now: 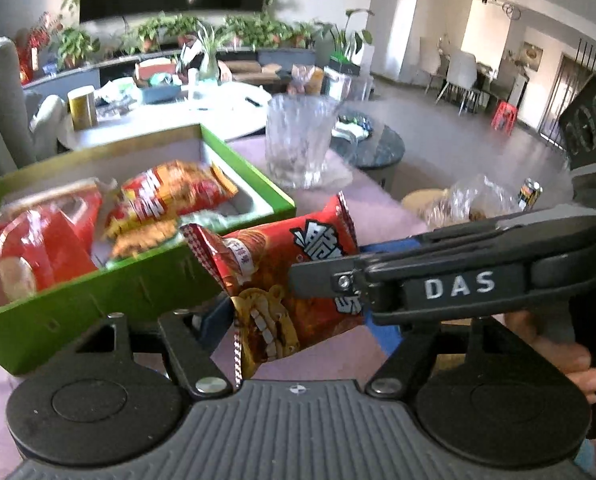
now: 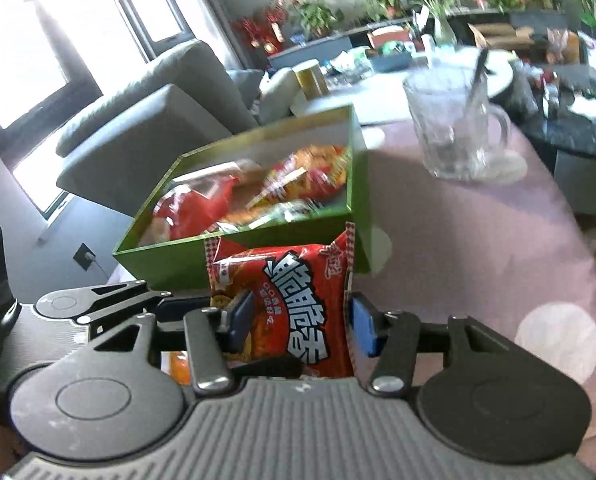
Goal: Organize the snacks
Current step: 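Lift the red chip bag over the box rim and lower it inside, then open the right gripper to release the chip bag and withdraw, then move the right gripper to the orange packet while the left approaches the brown paper packet, then grasp the orange packet with the right gripper while the left grasps the brown packet, then lift both held packets toward the green box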
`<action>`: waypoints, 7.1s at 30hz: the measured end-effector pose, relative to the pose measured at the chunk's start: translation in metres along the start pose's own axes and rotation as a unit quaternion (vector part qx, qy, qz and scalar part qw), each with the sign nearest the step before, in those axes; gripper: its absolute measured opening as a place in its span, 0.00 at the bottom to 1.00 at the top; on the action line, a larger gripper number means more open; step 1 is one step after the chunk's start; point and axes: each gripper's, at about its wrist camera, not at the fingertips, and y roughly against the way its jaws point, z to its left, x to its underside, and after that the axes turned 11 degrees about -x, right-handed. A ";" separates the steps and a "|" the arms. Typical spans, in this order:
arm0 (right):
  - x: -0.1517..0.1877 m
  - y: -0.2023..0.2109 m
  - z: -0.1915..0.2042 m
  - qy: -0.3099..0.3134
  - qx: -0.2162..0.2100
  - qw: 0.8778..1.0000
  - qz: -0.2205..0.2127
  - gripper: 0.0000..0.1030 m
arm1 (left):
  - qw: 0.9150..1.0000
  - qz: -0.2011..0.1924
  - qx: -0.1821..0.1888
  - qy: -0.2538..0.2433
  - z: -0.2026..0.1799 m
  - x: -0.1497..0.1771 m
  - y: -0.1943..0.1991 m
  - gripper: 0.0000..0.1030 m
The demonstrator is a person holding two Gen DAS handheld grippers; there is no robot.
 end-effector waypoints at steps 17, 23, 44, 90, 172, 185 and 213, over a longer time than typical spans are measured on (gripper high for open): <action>-0.077 -0.040 0.014 0.033 -0.037 0.999 -0.017 0.60 | 0.996 -0.033 -0.084 -0.011 0.039 -0.070 -0.021 0.67; -0.099 -0.066 0.002 0.020 -0.033 0.999 -0.013 0.60 | 0.995 -0.020 -0.102 -0.012 0.056 -0.092 -0.055 0.67; -0.084 -0.065 -0.029 0.003 0.022 0.998 -0.051 0.60 | 0.988 -0.025 -0.153 0.017 0.091 -0.062 -0.058 0.85; 0.059 0.019 0.051 0.117 0.036 0.990 -0.070 0.61 | 0.958 -0.044 -0.270 0.084 0.092 0.075 0.076 1.00; 0.059 -0.078 0.087 0.176 0.095 0.976 0.088 0.61 | 0.971 0.079 -0.207 0.085 0.108 0.096 0.029 0.74; 0.049 -0.045 0.078 0.144 0.066 0.987 0.039 0.57 | 0.982 0.021 -0.179 0.062 0.088 0.077 0.051 0.72; 0.038 -0.007 0.048 0.088 0.058 0.994 -0.023 0.57 | 0.986 -0.022 -0.152 0.059 0.070 0.050 0.064 0.72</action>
